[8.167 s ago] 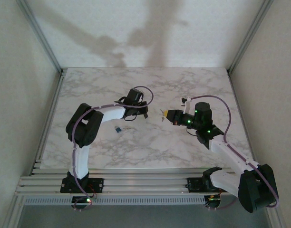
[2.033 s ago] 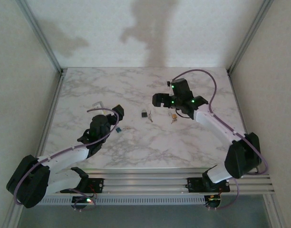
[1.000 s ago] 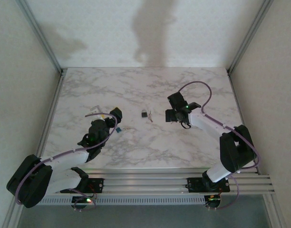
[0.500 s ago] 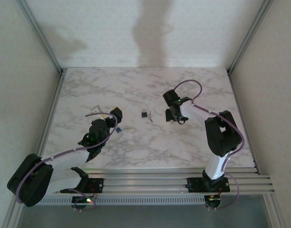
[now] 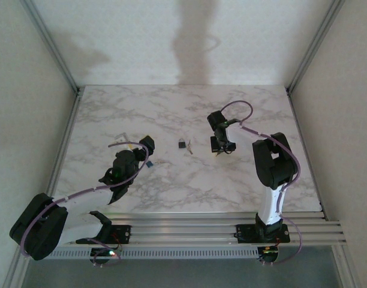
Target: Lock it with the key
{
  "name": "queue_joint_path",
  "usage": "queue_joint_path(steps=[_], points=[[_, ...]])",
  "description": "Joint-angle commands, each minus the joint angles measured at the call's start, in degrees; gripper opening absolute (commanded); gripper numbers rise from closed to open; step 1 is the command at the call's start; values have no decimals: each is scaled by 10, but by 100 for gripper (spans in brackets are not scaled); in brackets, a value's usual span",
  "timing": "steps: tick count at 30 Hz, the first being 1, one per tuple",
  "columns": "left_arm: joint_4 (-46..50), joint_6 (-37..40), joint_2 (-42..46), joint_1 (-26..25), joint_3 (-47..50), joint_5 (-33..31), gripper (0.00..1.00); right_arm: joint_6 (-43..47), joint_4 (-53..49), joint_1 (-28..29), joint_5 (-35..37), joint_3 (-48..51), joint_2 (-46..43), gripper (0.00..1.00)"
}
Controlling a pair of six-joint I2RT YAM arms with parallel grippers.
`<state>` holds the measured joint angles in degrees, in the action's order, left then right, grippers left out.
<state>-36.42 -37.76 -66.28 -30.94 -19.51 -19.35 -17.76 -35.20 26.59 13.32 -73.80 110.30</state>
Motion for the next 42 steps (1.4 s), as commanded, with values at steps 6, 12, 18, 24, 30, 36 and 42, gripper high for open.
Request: queue_joint_path(steps=[6,12,18,24,30,36,42], points=[[5,-2,3,-3,-19,-7,100,13,-19,-7,-17,-29,29,48],[7,-2,3,-3,-19,-6,99,16,-12,-11,-22,-27,32,46],[8,-2,2,-3,-21,-6,100,19,-8,-15,-24,-28,40,43],[10,0,0,-3,-22,-8,99,24,-8,-18,-23,-36,50,39],[11,1,0,-3,-24,-7,99,22,-10,-18,-26,-34,55,36],[11,0,0,-3,-24,-5,99,19,-29,-17,-11,-48,66,41],[13,2,0,-3,-26,-3,99,25,-38,-18,-5,-63,79,40]])
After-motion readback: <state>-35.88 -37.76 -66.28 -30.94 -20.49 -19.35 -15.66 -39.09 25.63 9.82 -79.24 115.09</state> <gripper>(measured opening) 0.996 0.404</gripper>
